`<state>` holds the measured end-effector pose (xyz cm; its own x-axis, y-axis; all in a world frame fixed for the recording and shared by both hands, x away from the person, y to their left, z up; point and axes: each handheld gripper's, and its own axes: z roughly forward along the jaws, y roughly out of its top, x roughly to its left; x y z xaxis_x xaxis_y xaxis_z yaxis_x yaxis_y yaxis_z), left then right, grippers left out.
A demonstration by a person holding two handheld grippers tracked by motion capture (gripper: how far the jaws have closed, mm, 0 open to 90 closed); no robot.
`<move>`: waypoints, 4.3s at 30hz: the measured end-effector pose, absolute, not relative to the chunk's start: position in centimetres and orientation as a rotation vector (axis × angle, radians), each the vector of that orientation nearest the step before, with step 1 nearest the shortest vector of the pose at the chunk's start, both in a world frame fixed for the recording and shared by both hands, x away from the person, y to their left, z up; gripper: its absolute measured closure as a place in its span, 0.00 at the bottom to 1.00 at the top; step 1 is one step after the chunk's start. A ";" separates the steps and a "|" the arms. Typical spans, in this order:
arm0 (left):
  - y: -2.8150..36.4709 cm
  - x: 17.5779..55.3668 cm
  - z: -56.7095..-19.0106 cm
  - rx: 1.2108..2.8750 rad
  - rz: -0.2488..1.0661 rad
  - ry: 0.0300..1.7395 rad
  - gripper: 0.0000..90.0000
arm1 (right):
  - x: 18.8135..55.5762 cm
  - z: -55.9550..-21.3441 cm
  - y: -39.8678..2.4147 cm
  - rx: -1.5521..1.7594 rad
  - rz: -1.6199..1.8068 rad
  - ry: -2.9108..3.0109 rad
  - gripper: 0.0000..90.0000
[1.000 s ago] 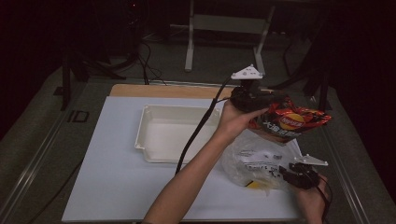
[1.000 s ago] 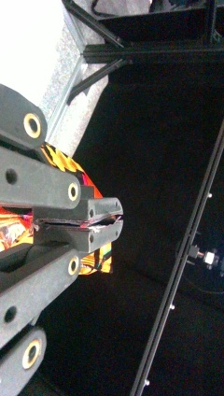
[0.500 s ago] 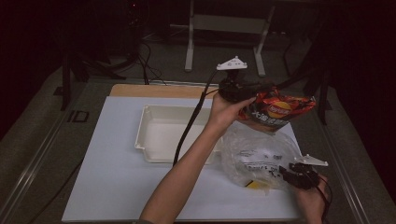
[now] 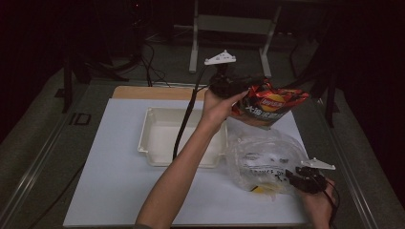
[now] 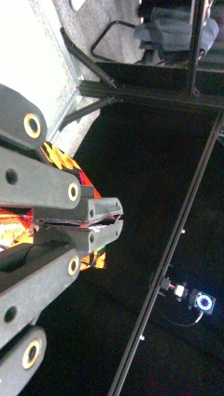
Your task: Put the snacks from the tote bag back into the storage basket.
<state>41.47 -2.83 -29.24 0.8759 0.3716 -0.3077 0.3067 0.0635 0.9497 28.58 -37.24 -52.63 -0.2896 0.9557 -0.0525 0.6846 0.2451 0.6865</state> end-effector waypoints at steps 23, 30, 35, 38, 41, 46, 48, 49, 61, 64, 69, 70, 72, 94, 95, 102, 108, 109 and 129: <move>1.3 42.4 -29.5 1.489 0.102 0.626 0.99 | 28.6 -52.6 -37.2 1.497 0.774 2.055 0.59; 2.5 42.9 -29.9 1.480 0.110 0.657 0.99 | 28.6 -52.6 -37.2 1.496 0.773 2.056 0.59; 3.4 43.2 -30.2 1.469 0.121 0.681 0.99 | 28.6 -52.6 -37.2 1.497 0.771 2.057 0.59; 4.0 43.3 -30.4 1.457 0.125 0.697 0.99 | 28.6 -52.6 -37.2 1.497 0.771 2.057 0.59; 4.6 43.5 -30.7 1.449 0.130 0.717 0.99 | 28.6 -52.6 -37.2 1.496 0.771 2.058 0.59; 5.4 43.7 -31.0 1.455 0.148 0.740 0.99 | 28.6 -52.6 -37.2 1.496 0.770 2.058 0.59; 5.7 43.8 -31.2 1.446 0.146 0.747 0.99 | 28.6 -52.6 -37.2 1.497 0.770 2.057 0.59; 5.9 43.8 -31.2 1.443 0.149 0.749 0.99 | 28.6 -52.6 -37.2 1.496 0.770 2.057 0.59; 8.2 43.6 -32.5 1.419 0.153 0.784 0.99 | 28.6 -52.6 -37.1 1.500 0.769 2.054 0.59; 8.6 43.5 -32.7 1.413 0.157 0.790 0.99 | 28.6 -52.6 -37.1 1.501 0.768 2.055 0.59; 9.3 43.5 -33.2 1.407 0.155 0.806 0.99 | 28.6 -52.6 -37.1 1.499 0.766 2.056 0.60; 9.4 43.5 -33.3 1.407 0.157 0.808 0.99 | 28.6 -52.6 -37.1 1.499 0.766 2.056 0.60; 9.6 43.6 -33.6 1.403 0.153 0.812 0.99 | 28.6 -52.6 -37.1 1.499 0.766 2.055 0.60; 10.7 43.8 -35.0 1.405 0.150 0.852 0.99 | 28.6 -52.6 -37.0 1.498 0.759 2.055 0.60; 10.6 43.9 -35.2 1.402 0.146 0.855 0.99 | 28.6 -52.6 -37.0 1.497 0.759 2.055 0.60; 10.3 44.4 -36.6 1.405 0.123 0.886 0.99 | 28.6 -52.6 -37.0 1.498 0.762 2.057 0.60; 9.9 44.8 -37.2 1.413 0.112 0.898 0.99 | 28.6 -52.6 -37.0 1.499 0.765 2.055 0.60; 9.9 44.8 -37.3 1.410 0.108 0.899 0.99 | 28.6 -52.6 -37.0 1.499 0.765 2.055 0.60; 10.6 45.9 -39.9 1.383 0.061 0.952 0.99 | 28.5 -52.6 -37.0 1.505 0.765 2.053 0.61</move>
